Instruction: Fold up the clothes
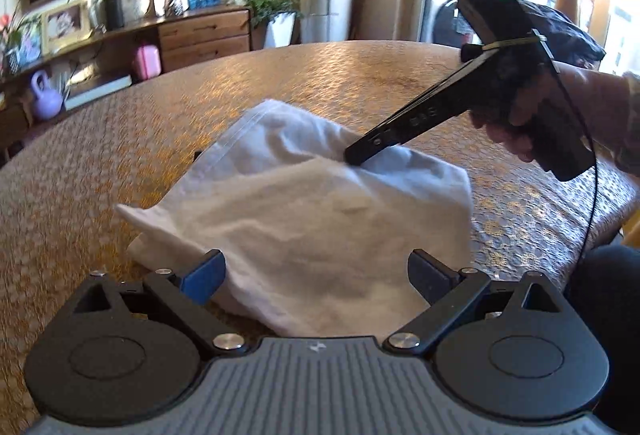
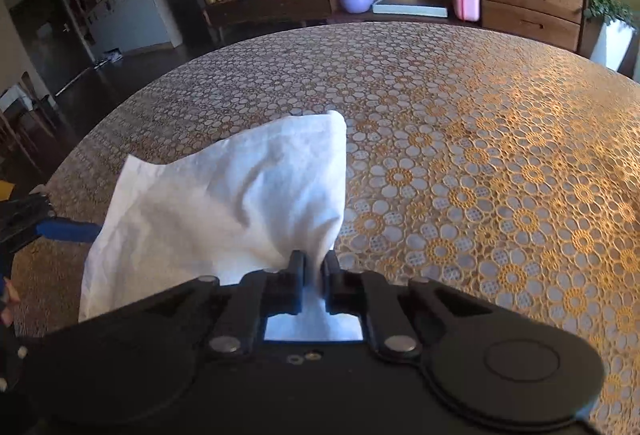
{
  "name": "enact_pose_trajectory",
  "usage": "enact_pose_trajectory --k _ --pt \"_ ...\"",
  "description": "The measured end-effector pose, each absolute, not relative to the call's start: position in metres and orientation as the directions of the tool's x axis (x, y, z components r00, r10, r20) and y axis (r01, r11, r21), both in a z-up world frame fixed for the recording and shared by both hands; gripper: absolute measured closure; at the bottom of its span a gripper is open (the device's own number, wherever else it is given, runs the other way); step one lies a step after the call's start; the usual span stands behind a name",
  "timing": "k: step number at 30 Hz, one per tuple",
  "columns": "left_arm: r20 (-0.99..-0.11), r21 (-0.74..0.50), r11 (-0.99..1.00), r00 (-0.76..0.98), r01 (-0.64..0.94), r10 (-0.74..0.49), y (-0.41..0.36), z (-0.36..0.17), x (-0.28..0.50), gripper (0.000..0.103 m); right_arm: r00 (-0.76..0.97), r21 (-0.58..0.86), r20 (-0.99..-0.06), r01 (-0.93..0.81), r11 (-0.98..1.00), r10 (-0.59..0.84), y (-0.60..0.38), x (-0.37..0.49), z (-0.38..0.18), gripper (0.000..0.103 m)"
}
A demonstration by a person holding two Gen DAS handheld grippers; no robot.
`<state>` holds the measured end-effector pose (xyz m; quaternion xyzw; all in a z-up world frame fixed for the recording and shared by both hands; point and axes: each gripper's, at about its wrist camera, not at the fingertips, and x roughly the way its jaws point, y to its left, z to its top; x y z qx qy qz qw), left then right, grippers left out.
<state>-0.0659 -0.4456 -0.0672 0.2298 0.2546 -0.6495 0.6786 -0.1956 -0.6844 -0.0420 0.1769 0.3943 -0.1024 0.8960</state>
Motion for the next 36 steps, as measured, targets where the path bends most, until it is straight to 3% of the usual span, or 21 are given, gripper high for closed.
enact_pose_trajectory --k 11,17,22,27,31,36 --pt "-0.641 0.038 -0.094 -0.048 0.995 -0.766 -0.443 -0.056 -0.123 0.005 0.647 0.372 -0.755 0.554 0.745 -0.104 -0.643 -0.257 -0.042 0.000" --pt "-0.636 0.065 -0.191 -0.107 0.979 -0.764 -0.442 -0.060 -0.159 0.005 0.708 0.449 -0.699 0.549 0.705 -0.106 -0.635 -0.312 -0.028 0.000" --pt "-0.660 0.025 -0.243 -0.167 0.970 -0.732 -0.443 -0.075 -0.180 0.005 0.701 0.485 -0.708 0.572 0.662 -0.087 -0.620 -0.351 -0.038 0.000" --pt "-0.694 0.004 -0.242 -0.172 0.970 -0.699 -0.443 -0.097 -0.190 0.004 0.725 0.528 -0.686 0.551 0.646 -0.058 -0.609 -0.356 -0.044 0.000" --pt "-0.699 0.078 -0.264 -0.137 0.961 -0.702 -0.441 -0.098 -0.199 0.004 0.725 0.528 -0.687 0.536 0.659 -0.039 -0.600 -0.349 -0.046 0.000" --pt "-0.650 0.064 -0.207 -0.117 0.976 -0.751 -0.442 -0.074 -0.188 0.004 0.727 0.550 -0.686 0.543 0.635 -0.027 -0.602 -0.342 -0.051 0.000"
